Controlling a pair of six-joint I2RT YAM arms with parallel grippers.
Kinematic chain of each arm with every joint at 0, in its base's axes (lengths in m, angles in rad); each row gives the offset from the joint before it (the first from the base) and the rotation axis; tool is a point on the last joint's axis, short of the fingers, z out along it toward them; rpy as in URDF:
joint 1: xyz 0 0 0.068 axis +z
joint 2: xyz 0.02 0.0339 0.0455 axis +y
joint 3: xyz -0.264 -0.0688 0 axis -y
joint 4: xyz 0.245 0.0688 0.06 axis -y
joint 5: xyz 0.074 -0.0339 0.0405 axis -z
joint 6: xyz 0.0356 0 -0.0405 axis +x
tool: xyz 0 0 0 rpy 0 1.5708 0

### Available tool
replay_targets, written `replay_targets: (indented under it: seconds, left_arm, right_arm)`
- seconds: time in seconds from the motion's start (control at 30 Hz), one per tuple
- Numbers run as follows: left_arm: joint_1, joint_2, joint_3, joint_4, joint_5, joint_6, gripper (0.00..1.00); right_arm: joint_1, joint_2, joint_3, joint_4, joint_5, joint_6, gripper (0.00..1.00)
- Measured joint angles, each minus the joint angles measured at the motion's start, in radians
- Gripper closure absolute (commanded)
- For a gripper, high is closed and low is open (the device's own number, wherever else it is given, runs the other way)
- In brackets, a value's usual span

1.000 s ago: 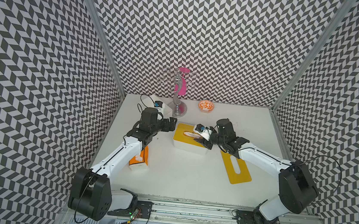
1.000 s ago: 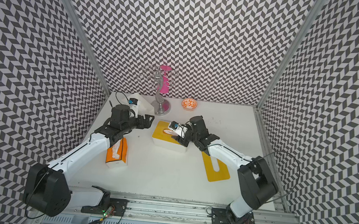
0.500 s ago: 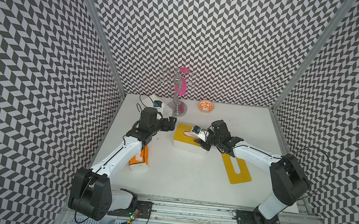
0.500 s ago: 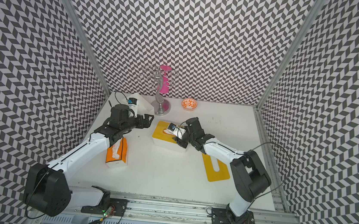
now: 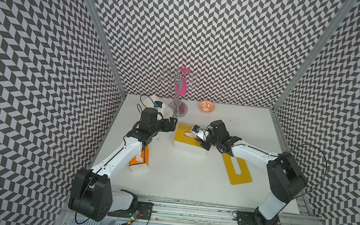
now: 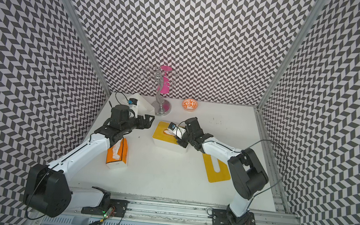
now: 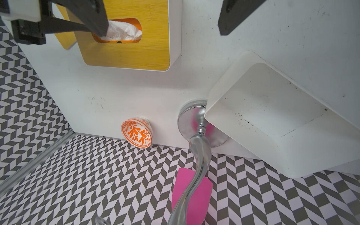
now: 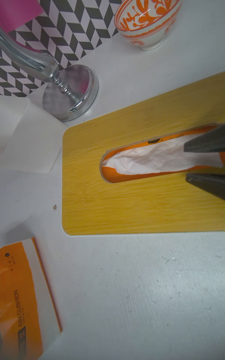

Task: Put the tissue paper into the tissue box
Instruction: Pull the paper towel from the tissue box.

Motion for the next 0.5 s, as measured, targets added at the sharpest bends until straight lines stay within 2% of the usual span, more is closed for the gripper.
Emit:
replay_targets:
  seconds: [0.27,0.5]
  left_arm:
    - [0.003,0.004,0.000,0.000,0.004,0.000,0.07]
    - [0.005,0.008,0.000,0.000,0.007,-0.002,0.07]
  right_arm:
    - [0.000,0.001,0.005,0.000,0.010,0.015,0.98]
    - [0.000,-0.002,0.005,0.007,0.008,0.027,1.00]
